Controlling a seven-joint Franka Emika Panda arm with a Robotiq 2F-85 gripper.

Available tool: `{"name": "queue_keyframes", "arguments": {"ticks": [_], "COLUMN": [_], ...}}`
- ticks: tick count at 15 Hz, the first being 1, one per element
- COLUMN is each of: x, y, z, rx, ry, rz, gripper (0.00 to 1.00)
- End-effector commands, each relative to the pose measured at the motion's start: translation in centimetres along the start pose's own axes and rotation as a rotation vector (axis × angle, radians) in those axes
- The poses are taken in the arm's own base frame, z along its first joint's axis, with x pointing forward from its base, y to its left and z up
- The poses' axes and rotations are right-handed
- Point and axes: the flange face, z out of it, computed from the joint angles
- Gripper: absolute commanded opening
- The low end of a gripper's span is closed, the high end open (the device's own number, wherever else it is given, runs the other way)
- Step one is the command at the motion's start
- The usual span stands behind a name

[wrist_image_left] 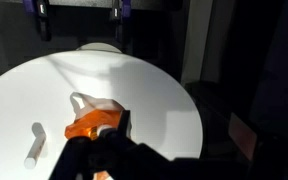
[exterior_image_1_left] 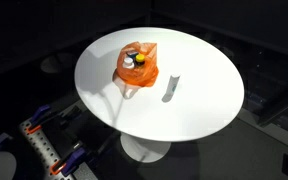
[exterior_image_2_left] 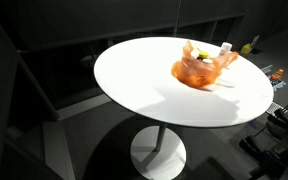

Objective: Put the yellow and black bottle on the table

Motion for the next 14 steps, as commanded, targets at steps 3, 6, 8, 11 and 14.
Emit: {"name": "queue_keyframes", "arguments": {"ticks": [3,6,8,11,14], "x": [0.0,0.0,0.0,0.7,2.2], "y": [0.0,0.0,0.0,0.2,0.8], "z": [-0.1,-0.1,-0.1,-0.7,-1.3], "rx": [0.0,0.0,0.0,-0.016,-0.048], "ry": [0.001,0.001,0.001,0.013,0.018], "rz": [0.0,0.0,0.0,0.017,0.056], "gripper": [1.0,1.0,1.0,1.0,1.0]}}
